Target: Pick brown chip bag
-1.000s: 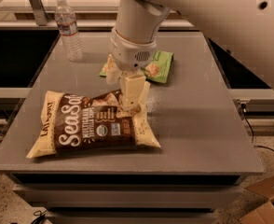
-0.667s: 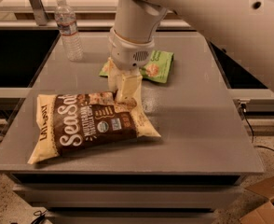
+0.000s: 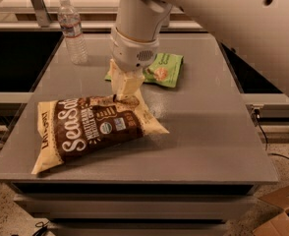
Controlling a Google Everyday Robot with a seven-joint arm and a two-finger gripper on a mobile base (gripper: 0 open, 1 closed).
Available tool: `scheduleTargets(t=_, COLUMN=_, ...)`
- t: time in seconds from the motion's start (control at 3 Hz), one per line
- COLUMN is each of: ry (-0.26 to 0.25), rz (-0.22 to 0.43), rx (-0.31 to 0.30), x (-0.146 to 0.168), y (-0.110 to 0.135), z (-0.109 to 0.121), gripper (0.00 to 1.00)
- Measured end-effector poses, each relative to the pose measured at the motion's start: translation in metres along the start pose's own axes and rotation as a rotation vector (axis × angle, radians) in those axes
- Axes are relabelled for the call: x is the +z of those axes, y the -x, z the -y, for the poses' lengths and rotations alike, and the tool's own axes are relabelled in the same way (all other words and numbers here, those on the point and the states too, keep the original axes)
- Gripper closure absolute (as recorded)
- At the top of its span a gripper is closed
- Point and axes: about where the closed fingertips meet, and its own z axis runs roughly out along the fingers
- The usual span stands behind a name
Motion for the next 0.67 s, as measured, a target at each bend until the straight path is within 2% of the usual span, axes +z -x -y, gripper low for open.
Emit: scheduleTargets(t=0.67, ry=-0.092, rz=-0.001, rx=-0.044, x=-0.043, y=0.016, z=0.010, gripper=1.00)
